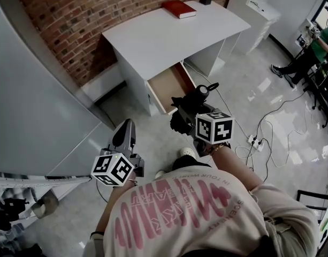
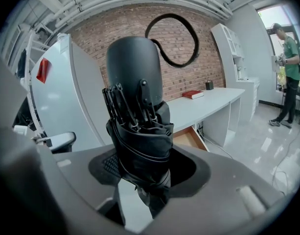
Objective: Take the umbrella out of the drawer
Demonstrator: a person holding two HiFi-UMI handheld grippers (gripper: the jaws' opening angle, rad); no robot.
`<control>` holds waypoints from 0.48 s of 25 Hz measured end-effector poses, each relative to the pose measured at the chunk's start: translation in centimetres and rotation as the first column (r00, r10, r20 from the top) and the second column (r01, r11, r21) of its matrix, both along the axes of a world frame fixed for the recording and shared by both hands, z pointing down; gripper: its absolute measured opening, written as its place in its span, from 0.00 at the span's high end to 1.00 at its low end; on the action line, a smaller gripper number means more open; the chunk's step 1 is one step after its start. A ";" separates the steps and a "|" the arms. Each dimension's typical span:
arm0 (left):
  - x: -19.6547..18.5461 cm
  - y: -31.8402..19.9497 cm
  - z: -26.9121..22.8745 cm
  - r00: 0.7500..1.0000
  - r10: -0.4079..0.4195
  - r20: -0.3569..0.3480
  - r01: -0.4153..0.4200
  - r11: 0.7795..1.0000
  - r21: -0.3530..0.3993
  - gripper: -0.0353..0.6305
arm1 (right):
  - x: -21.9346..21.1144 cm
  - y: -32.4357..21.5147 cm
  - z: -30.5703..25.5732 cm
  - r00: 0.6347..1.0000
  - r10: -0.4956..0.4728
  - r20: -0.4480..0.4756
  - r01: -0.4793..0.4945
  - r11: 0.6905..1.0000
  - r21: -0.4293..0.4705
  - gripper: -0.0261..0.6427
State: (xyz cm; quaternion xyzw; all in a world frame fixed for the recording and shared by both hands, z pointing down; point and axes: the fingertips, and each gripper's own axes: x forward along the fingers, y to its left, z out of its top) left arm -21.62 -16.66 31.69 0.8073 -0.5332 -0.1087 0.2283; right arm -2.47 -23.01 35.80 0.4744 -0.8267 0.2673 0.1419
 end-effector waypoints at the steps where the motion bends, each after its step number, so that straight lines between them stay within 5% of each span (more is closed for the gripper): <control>1: 0.2 -0.2 -0.1 1.000 0.002 0.005 -0.002 1.000 0.002 0.94 | -0.1 -0.2 -0.3 1.000 -0.004 0.004 0.004 1.000 0.008 0.59; 12: 2.5 -3.0 -0.8 0.998 -0.038 0.046 0.037 0.999 0.017 0.94 | 0.3 -3.3 -3.4 0.993 -0.063 0.097 0.056 0.996 0.069 0.59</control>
